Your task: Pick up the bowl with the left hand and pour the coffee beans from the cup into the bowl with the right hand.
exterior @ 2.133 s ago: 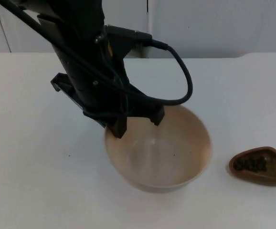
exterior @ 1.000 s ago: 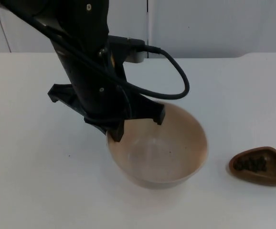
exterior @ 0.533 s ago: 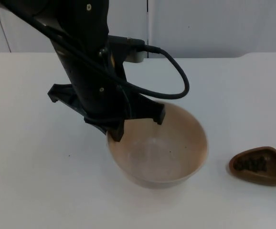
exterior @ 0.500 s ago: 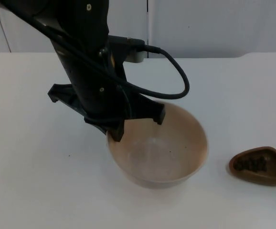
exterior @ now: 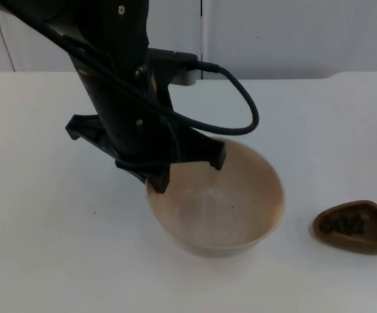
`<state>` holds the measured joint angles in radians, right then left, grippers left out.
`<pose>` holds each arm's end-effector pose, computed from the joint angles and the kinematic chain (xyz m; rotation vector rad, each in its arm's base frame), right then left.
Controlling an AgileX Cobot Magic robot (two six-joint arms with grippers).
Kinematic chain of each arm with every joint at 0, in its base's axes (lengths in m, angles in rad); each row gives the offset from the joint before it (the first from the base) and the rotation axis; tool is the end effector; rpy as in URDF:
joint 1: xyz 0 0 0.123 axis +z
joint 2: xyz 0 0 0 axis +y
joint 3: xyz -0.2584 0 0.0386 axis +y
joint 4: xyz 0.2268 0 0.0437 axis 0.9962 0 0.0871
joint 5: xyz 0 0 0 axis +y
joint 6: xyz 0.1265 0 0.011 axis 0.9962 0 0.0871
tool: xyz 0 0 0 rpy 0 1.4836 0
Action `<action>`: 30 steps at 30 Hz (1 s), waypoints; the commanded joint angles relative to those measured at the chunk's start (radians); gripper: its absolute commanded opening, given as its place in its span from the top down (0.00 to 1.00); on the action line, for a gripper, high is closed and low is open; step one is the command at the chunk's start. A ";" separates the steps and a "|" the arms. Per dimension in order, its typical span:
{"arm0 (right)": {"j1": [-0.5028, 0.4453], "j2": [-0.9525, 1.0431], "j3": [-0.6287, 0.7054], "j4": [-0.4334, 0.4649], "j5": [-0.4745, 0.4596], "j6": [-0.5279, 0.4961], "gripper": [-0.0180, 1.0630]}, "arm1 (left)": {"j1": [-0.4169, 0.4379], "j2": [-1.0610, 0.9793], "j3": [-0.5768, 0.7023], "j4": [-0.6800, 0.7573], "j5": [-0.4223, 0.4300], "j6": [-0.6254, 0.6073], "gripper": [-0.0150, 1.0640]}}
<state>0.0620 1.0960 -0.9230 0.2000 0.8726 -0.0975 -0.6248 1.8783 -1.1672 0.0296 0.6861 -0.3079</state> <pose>0.2186 0.0329 0.2725 -0.0996 2.5165 0.2306 0.2837 -0.2017 0.1200 0.4861 2.8544 -0.1426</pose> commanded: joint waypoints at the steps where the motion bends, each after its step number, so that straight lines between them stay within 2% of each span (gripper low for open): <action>1: 0.006 0.056 -0.042 0.009 0.033 0.007 0.01 | -0.006 -0.002 -0.006 0.006 -0.010 -0.011 0.99; 6: 0.057 0.107 -0.065 0.005 0.029 0.019 0.01 | -0.006 -0.002 -0.006 0.006 -0.010 -0.011 0.99; 10: 0.130 0.161 -0.084 -0.062 0.021 0.088 0.01 | -0.006 -0.002 -0.006 0.006 -0.010 -0.011 0.99; 11: 0.170 0.191 -0.096 -0.124 0.023 0.146 0.01 | -0.006 -0.002 -0.006 0.006 -0.010 -0.011 0.99; 14: 0.249 0.248 -0.121 -0.224 0.031 0.256 0.01 | -0.006 -0.002 -0.006 0.006 -0.010 -0.011 0.99; 16: 0.273 0.265 -0.132 -0.245 0.031 0.283 0.01 | -0.006 -0.002 -0.006 0.006 -0.010 -0.011 0.99; 17: 0.305 0.298 -0.143 -0.287 0.032 0.349 0.01 | -0.006 -0.002 -0.006 0.006 -0.010 -0.011 0.99; 19: 0.323 0.320 -0.153 -0.316 0.033 0.380 0.01 | -0.006 -0.002 -0.006 0.006 -0.010 -0.011 0.99; 23: 0.388 0.405 -0.178 -0.432 0.046 0.512 0.02 | -0.006 -0.002 -0.006 0.004 -0.010 -0.011 0.99; 30: 0.402 0.485 -0.178 -0.459 0.031 0.552 0.02 | -0.006 -0.002 -0.006 0.004 -0.010 -0.011 0.99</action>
<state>0.4589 1.5761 -1.0942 -0.2476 0.9103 0.4455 -0.6248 1.8783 -1.1672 0.0296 0.6861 -0.3104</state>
